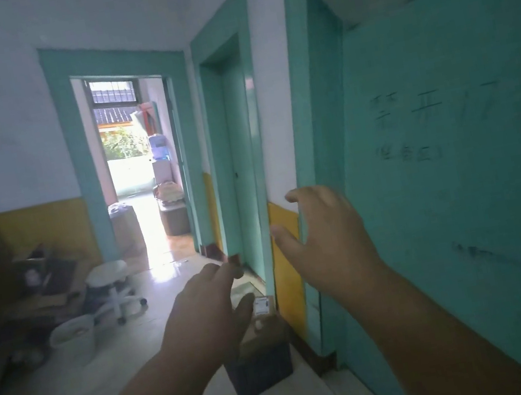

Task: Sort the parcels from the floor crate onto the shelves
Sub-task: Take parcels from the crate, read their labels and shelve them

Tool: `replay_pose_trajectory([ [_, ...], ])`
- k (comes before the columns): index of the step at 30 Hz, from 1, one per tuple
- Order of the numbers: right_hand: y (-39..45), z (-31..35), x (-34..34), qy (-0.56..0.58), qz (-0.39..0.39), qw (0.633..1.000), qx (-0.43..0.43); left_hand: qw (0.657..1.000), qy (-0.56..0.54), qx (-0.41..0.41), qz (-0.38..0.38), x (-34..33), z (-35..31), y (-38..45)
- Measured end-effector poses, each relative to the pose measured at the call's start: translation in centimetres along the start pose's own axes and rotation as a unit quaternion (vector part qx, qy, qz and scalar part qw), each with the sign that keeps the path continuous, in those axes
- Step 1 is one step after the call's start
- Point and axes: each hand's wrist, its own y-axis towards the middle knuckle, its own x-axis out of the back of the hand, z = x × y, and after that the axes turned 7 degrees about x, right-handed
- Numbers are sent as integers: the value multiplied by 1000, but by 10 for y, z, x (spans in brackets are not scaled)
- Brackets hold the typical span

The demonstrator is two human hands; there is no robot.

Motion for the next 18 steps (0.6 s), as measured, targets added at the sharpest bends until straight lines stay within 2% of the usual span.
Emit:
replay_pose_trajectory([
  [6, 92, -2, -140, 16, 41, 999, 16, 999, 7, 49, 8, -50, 113, 101],
  [11, 170, -4, -245, 2, 48, 999, 7, 999, 14, 26, 19, -86, 202, 208],
  [18, 255, -45, -337, -38, 68, 995, -68, 996, -7, -14, 90, -141, 262, 343],
])
